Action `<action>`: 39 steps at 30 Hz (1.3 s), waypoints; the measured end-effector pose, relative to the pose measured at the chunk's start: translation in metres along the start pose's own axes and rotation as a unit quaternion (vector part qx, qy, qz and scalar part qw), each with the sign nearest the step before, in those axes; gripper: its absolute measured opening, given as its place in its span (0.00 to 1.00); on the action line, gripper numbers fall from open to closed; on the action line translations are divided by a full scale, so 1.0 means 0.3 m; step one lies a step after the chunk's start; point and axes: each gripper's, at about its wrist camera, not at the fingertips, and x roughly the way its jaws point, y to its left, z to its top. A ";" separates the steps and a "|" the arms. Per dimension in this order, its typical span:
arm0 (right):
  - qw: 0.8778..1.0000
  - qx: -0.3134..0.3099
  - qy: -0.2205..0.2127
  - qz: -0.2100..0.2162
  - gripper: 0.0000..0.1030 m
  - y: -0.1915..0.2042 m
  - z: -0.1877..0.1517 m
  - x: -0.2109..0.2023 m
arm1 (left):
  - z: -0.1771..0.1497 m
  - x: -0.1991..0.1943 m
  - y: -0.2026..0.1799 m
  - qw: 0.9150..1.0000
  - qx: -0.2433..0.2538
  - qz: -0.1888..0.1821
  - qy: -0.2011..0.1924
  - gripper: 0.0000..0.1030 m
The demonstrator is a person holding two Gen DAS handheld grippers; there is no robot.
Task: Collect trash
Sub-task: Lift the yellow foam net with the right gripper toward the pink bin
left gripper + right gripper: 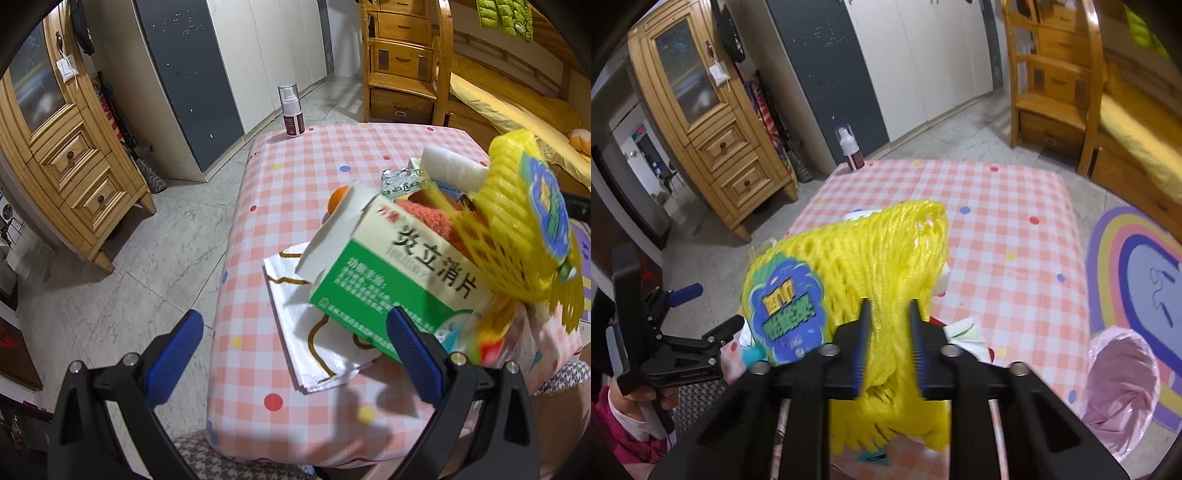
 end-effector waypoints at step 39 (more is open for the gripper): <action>0.987 0.085 -0.086 -0.106 0.15 -0.150 -0.199 -0.326 | -0.226 -0.250 -0.286 0.957 0.087 -0.259 -0.095 0.00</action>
